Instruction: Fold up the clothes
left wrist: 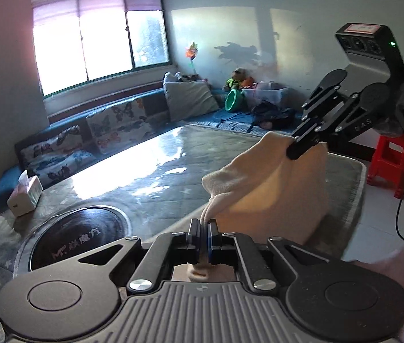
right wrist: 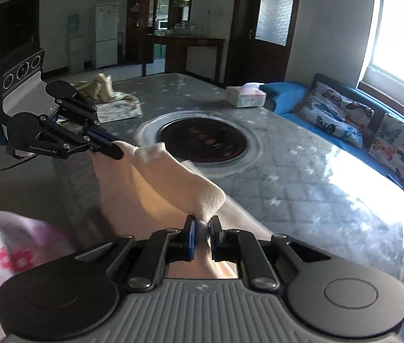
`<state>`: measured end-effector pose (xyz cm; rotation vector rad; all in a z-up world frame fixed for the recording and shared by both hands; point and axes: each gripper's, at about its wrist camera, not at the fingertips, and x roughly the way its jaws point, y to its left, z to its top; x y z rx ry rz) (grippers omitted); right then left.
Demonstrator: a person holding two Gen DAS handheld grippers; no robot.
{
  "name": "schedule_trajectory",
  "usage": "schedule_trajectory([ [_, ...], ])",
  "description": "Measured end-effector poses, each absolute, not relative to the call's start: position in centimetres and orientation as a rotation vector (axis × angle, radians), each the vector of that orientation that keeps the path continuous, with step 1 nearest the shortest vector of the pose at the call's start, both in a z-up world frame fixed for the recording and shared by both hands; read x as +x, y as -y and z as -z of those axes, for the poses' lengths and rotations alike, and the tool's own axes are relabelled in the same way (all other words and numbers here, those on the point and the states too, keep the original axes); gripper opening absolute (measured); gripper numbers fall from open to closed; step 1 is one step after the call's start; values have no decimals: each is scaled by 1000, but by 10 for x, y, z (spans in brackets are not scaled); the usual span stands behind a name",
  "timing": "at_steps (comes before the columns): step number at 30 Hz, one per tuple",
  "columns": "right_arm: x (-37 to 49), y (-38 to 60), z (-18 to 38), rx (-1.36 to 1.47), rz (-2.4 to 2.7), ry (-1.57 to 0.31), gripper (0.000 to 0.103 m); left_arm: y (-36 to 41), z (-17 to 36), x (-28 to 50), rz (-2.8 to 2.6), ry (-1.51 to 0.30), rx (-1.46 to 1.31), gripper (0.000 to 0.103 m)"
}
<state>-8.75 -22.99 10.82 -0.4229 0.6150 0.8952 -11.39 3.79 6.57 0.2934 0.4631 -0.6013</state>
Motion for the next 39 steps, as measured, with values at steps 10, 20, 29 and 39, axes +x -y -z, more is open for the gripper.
schedule_trajectory([
  [10, 4, 205, -58, -413, -799, -654, 9, -33, -15, -18, 502, -556, 285, 5],
  [20, 25, 215, -6, -233, -707, -678, 23, -37, 17, 5, 409, -624, 234, 14],
  [29, 2, 263, -11, -164, -594, -710, 31, -32, 14, 2, 404, -615, 225, 13],
  [39, 5, 267, 6, -127, -555, -732, 6, -28, 10, 3, 377, -599, 257, 9],
])
